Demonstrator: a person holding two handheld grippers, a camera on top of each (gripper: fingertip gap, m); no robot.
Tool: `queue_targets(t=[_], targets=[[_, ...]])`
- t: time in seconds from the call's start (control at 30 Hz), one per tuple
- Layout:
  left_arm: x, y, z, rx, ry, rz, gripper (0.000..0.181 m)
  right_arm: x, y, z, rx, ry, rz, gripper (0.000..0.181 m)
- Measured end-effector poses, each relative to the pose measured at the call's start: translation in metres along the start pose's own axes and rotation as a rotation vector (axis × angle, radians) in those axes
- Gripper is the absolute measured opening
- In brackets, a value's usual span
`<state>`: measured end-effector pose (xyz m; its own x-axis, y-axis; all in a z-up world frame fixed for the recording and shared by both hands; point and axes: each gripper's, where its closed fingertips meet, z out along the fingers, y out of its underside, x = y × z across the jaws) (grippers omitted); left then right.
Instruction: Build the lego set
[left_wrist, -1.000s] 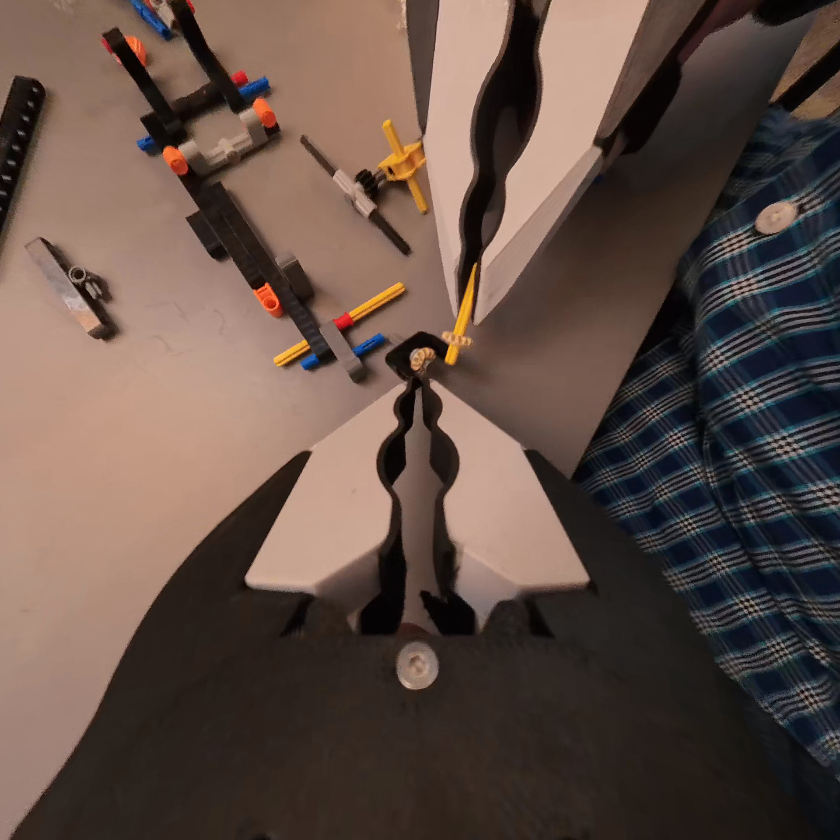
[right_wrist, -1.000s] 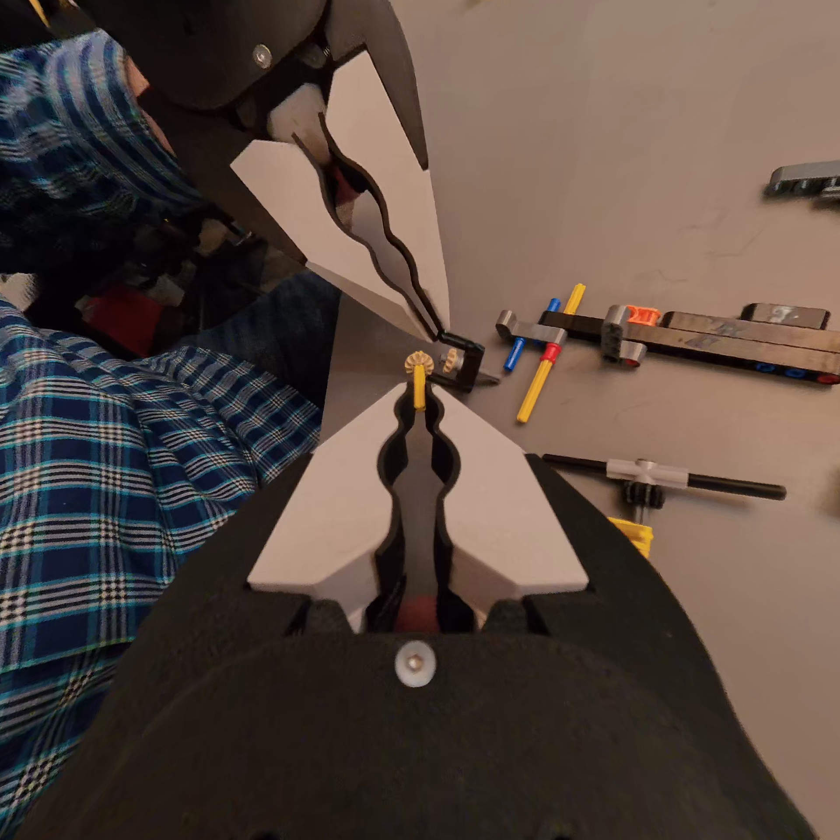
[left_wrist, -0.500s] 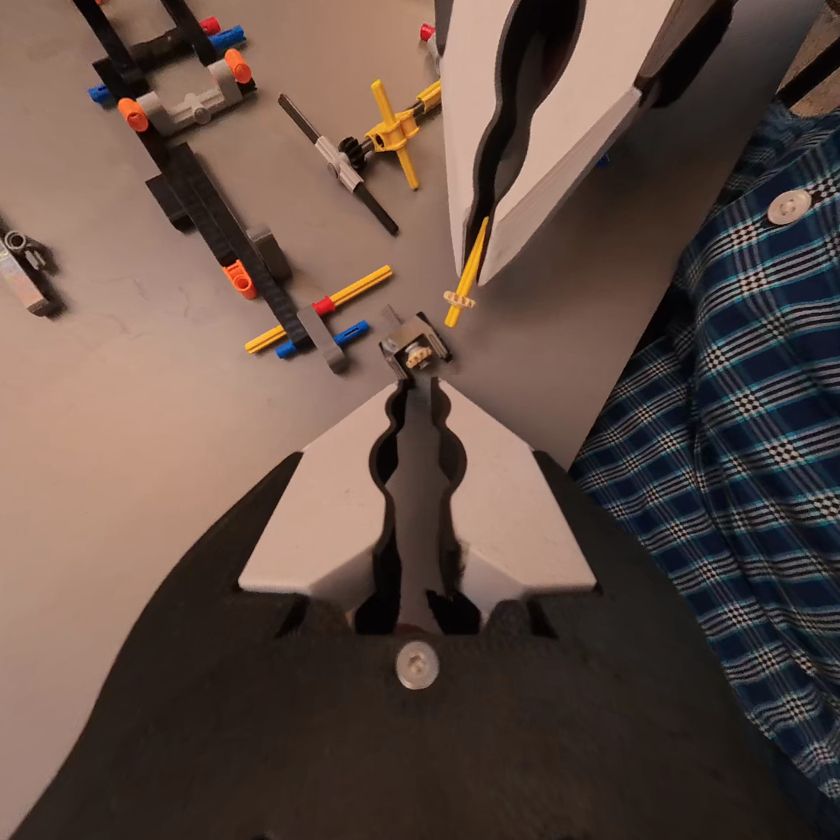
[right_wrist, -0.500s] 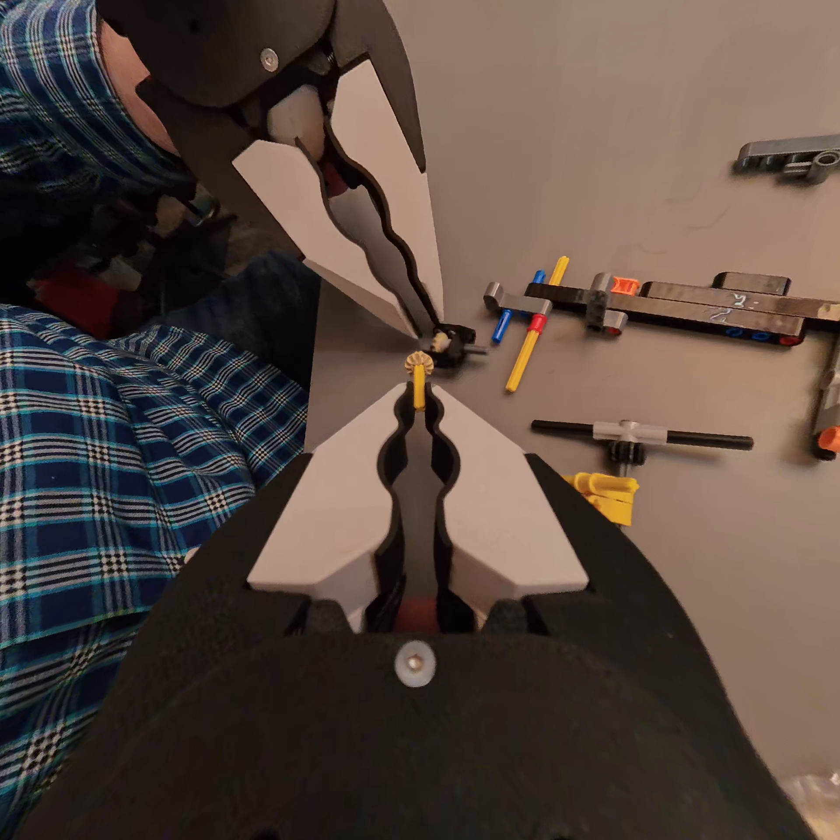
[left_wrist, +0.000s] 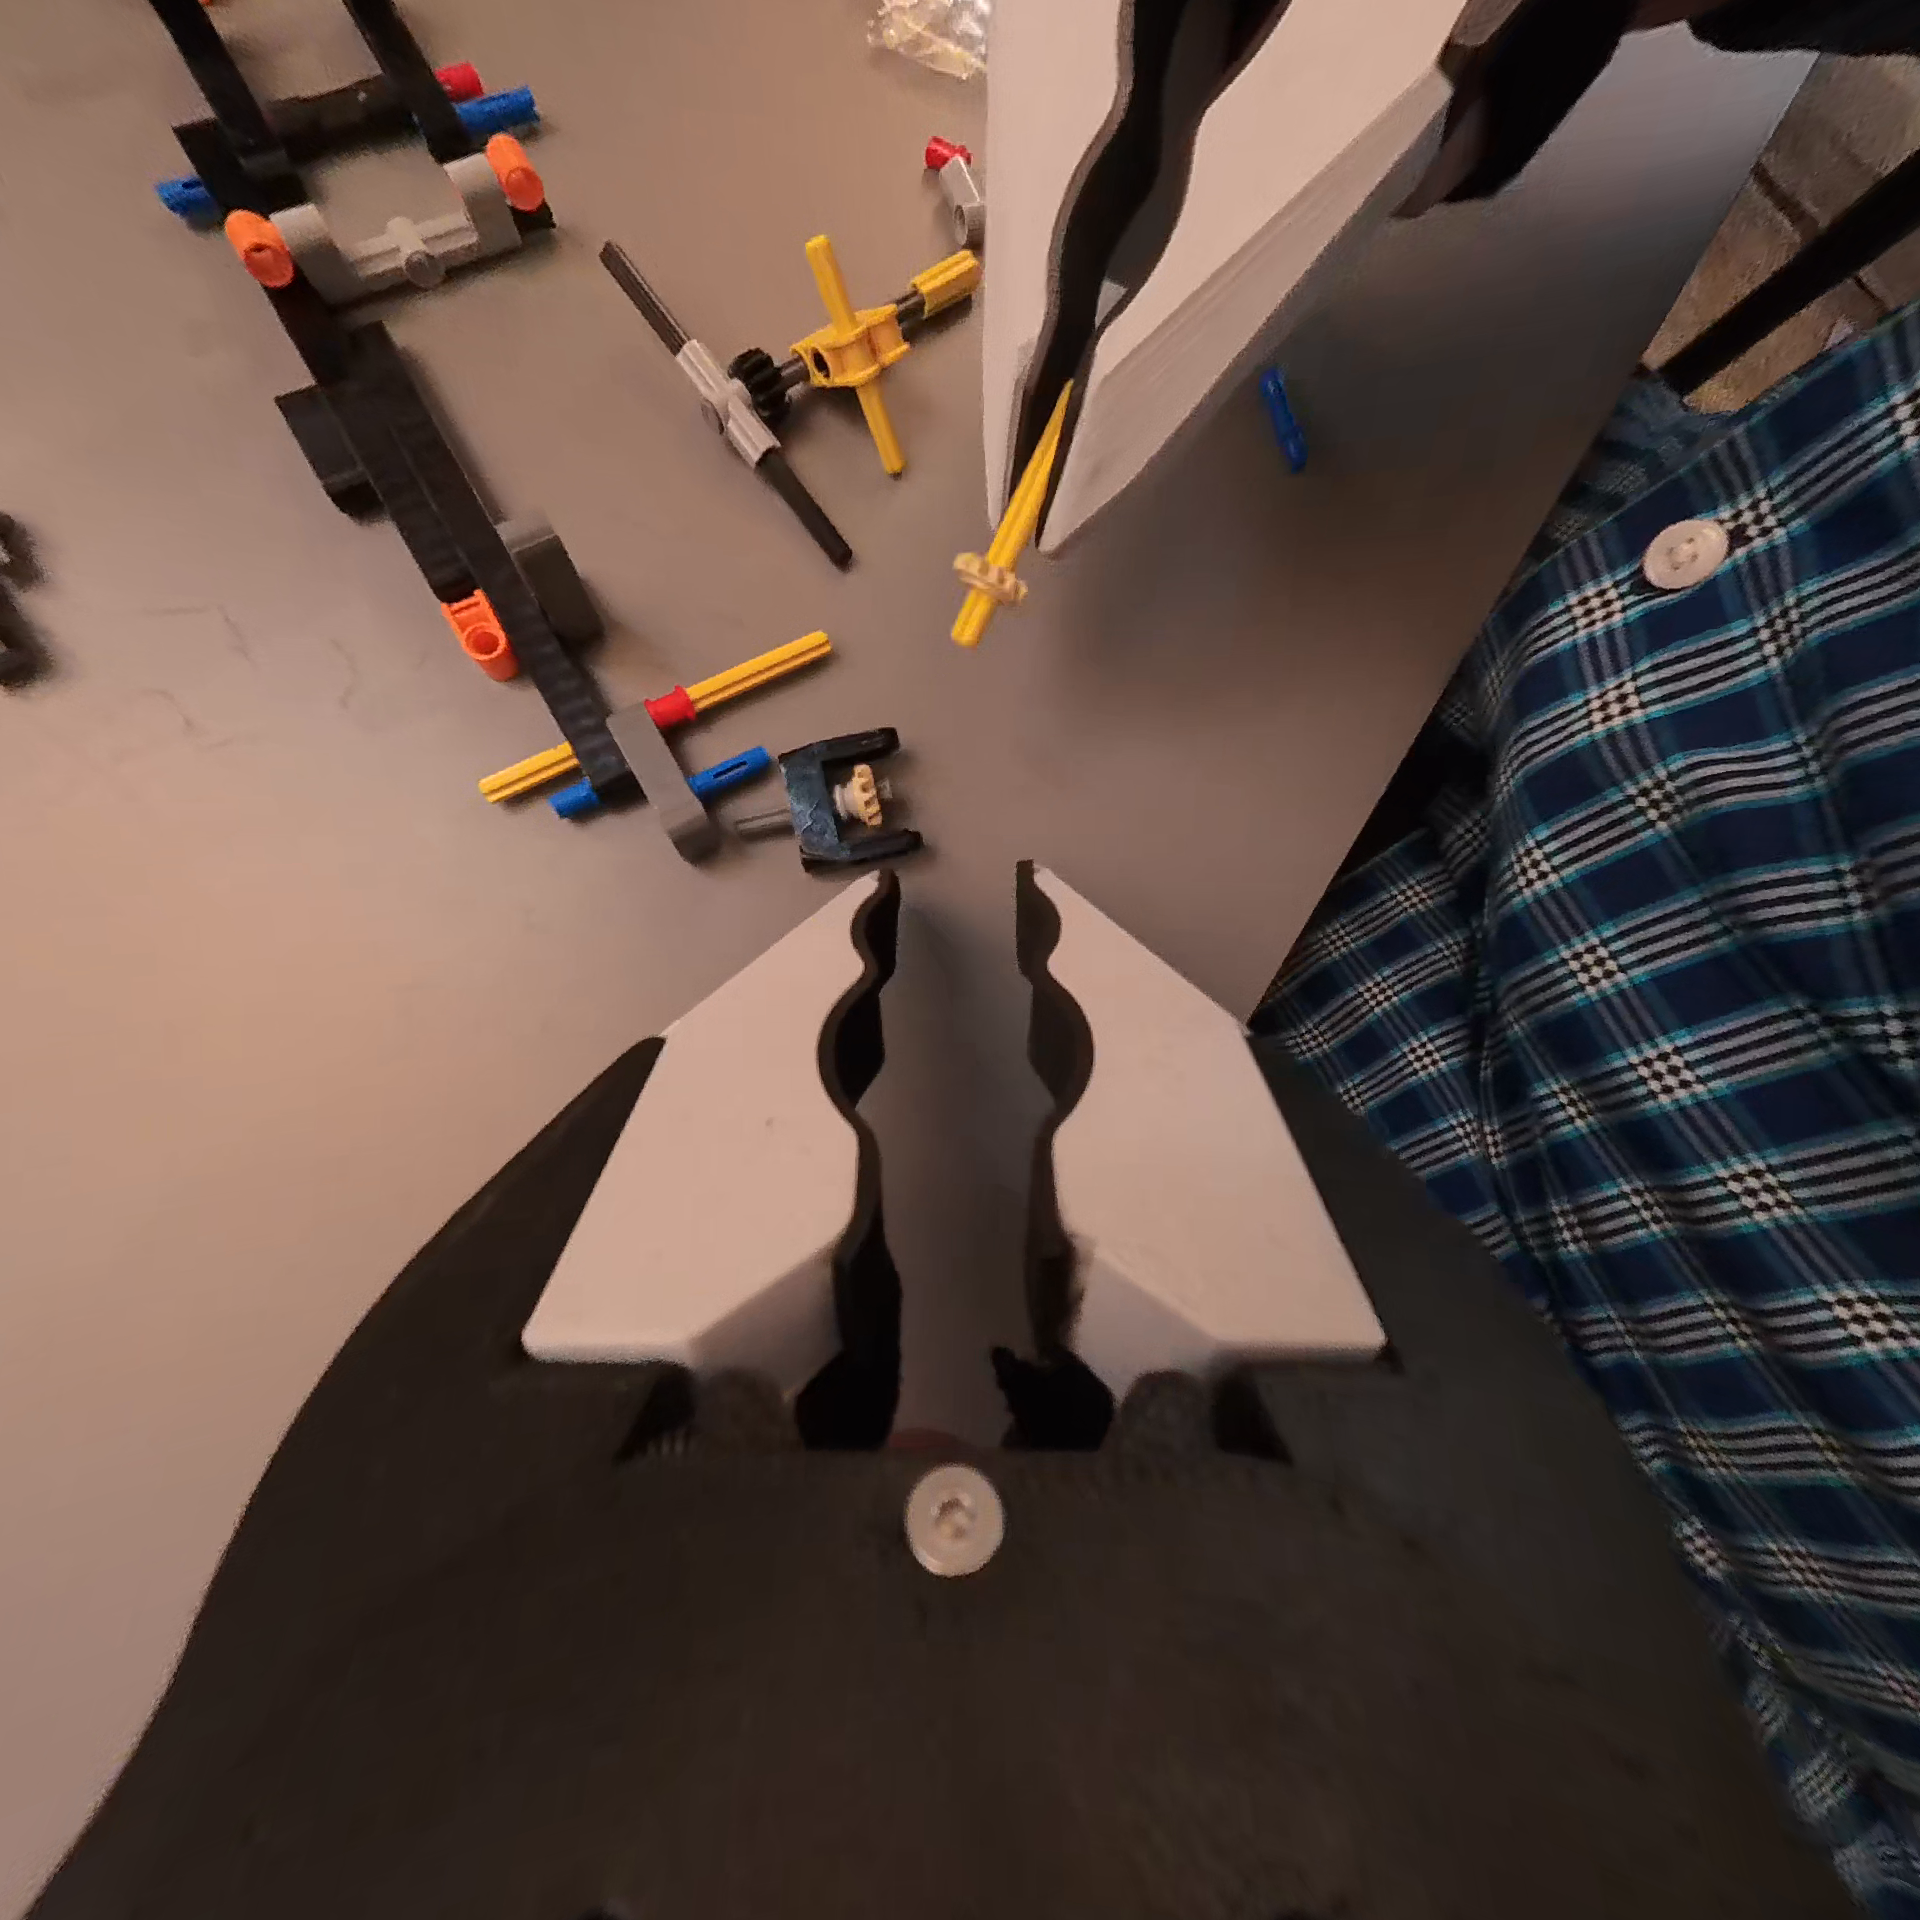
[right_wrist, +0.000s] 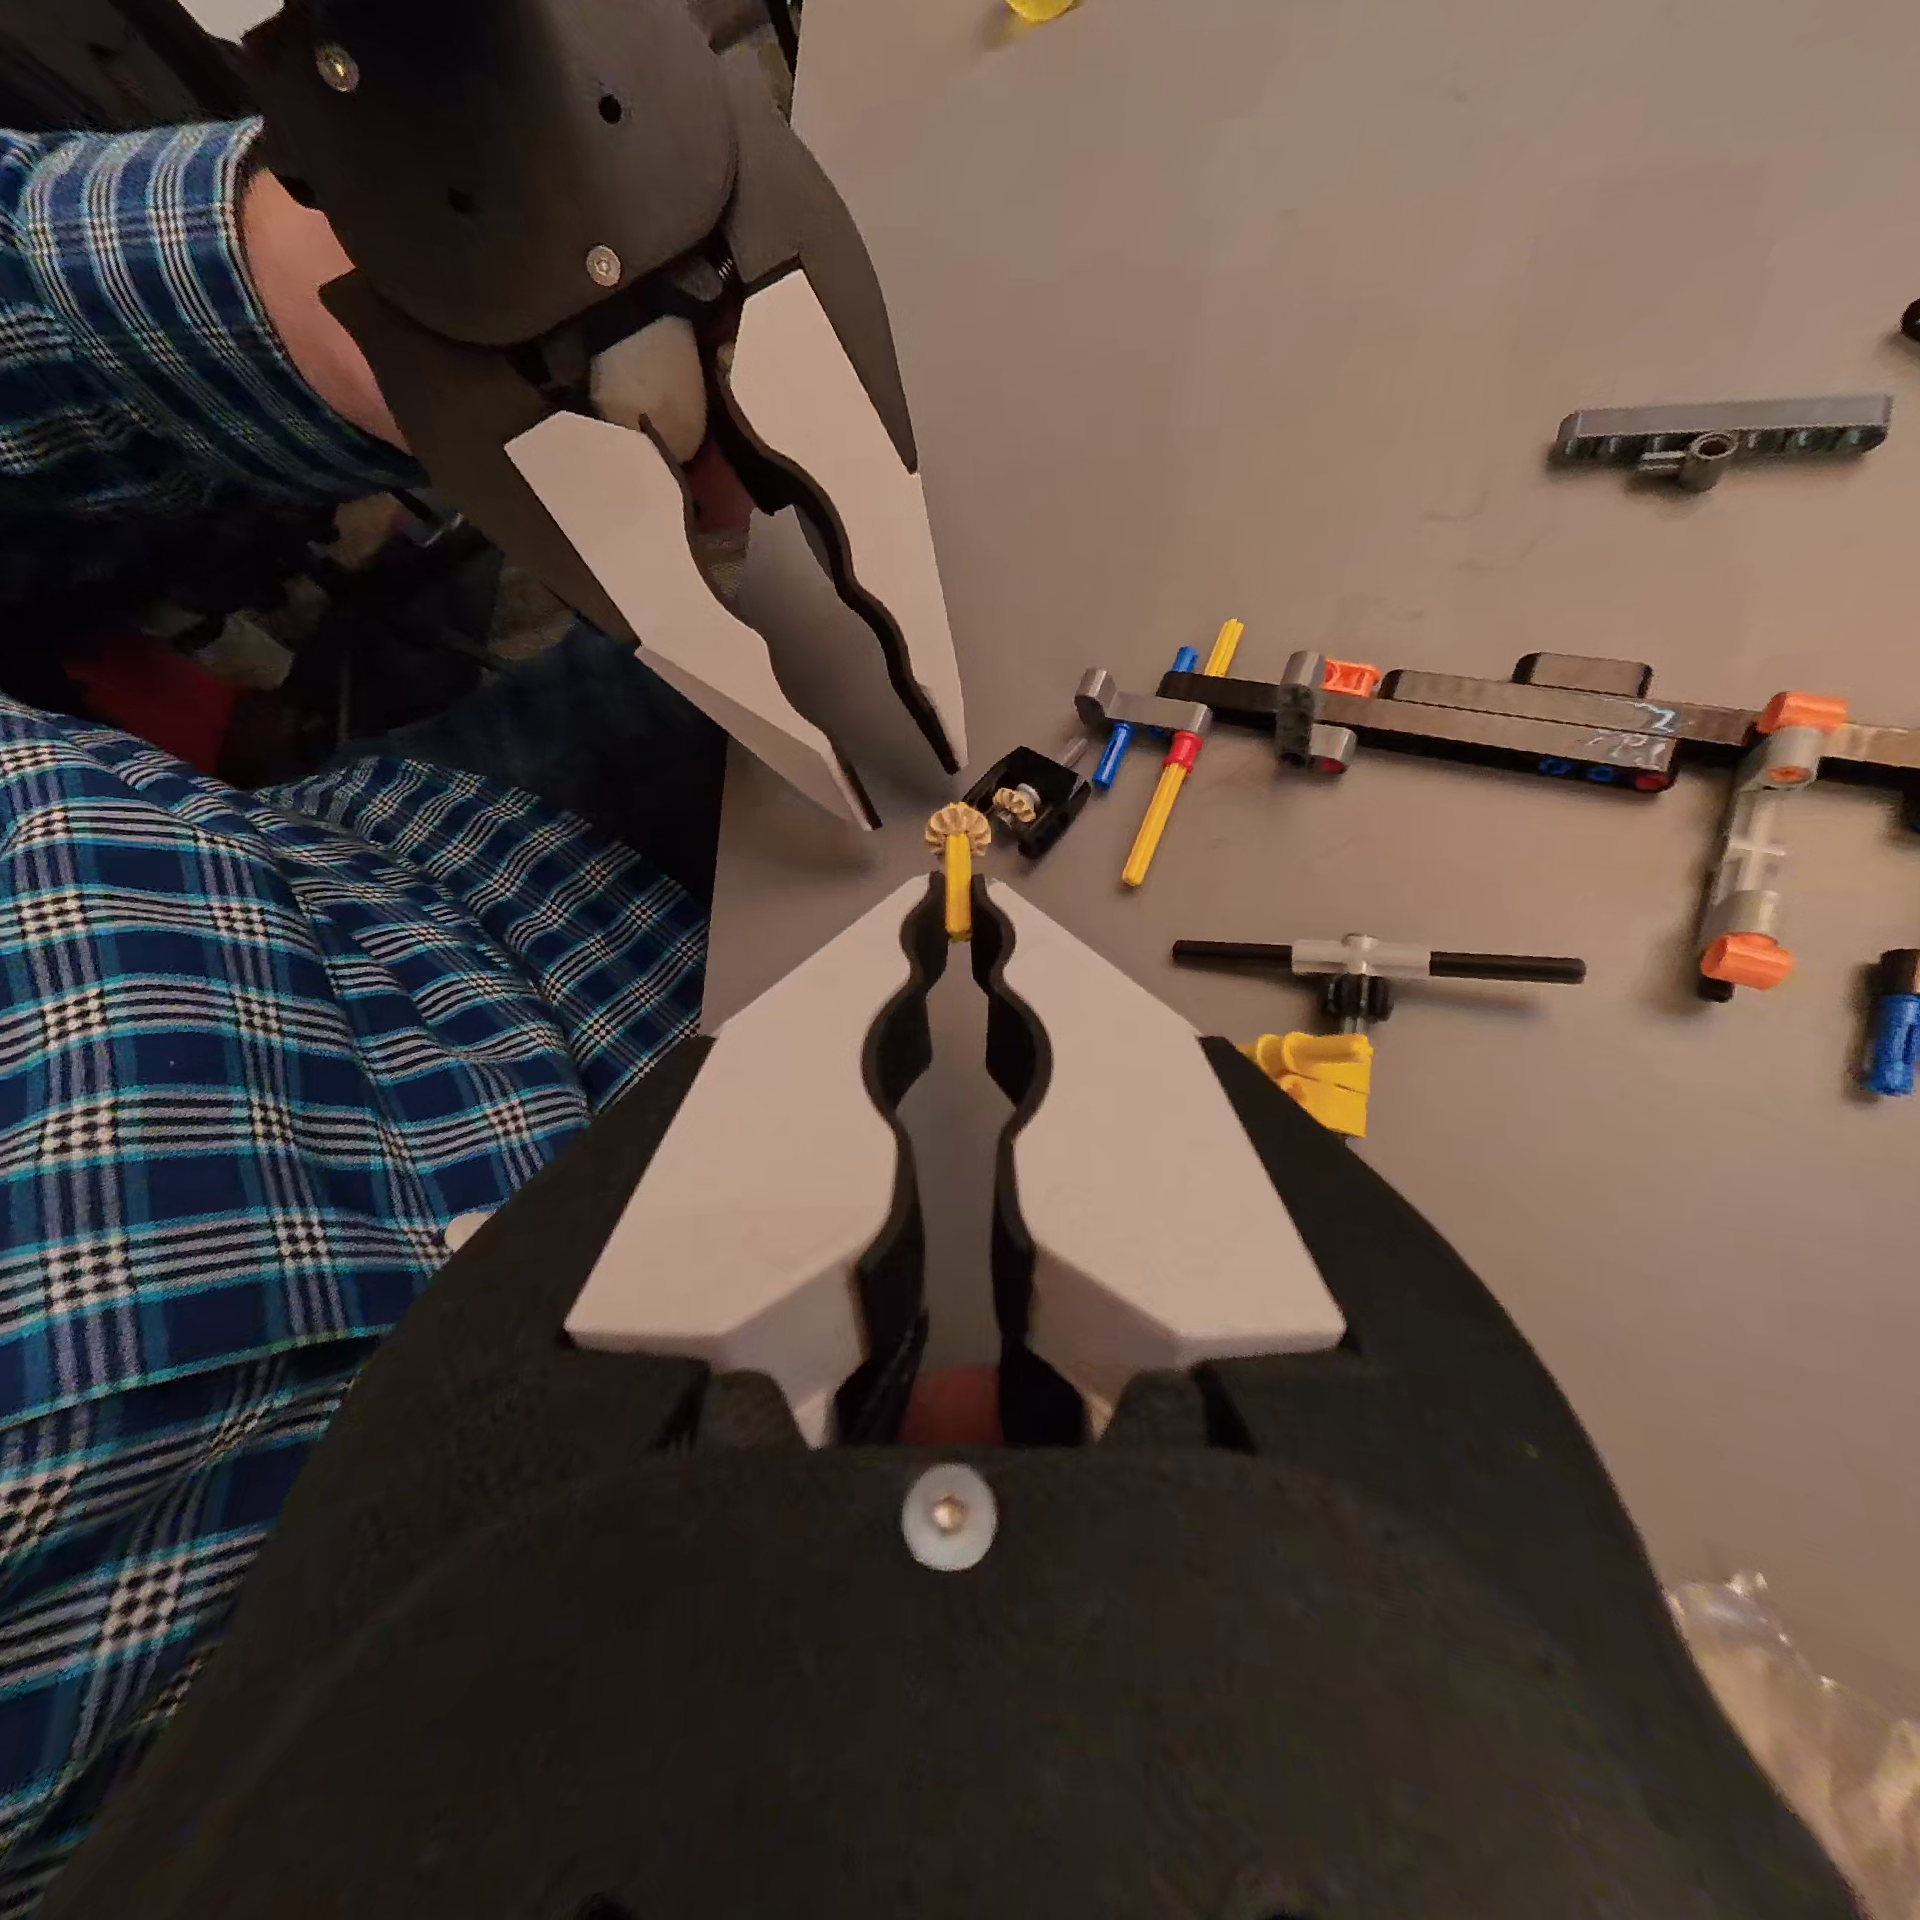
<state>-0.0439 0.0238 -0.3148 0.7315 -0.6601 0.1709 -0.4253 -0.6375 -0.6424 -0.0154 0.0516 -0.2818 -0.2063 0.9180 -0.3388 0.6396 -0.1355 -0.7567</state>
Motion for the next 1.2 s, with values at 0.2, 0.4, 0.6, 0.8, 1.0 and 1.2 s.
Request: queue_targets(t=[0.2,0.4,0.6,0.8,1.0,1.2], targets=[[-0.006,-0.005,-0.006,0.033,-0.058,-0.005,0.028,0.005,0.0,-0.006,0.019,0.022,0.003,0.001],[-0.009,-0.032,-0.019,0.143,-0.13,0.008,0.042,0.006,-0.011,-0.013,0.088,0.021,0.008,0.001],[0.006,-0.072,-0.034,0.278,-0.063,0.066,0.06,-0.007,-0.031,-0.025,0.216,-0.088,0.044,0.001],[0.019,-0.09,-0.032,0.333,0.075,0.038,0.054,-0.015,-0.039,-0.03,0.25,-0.1,-0.025,0.002],[0.025,-0.1,-0.038,0.417,0.268,-0.106,0.029,-0.024,-0.047,-0.038,0.29,-0.084,-0.158,0.001],[0.036,-0.104,-0.046,0.494,0.462,-0.254,0.015,-0.033,-0.051,-0.041,0.277,-0.009,-0.342,0.002]])
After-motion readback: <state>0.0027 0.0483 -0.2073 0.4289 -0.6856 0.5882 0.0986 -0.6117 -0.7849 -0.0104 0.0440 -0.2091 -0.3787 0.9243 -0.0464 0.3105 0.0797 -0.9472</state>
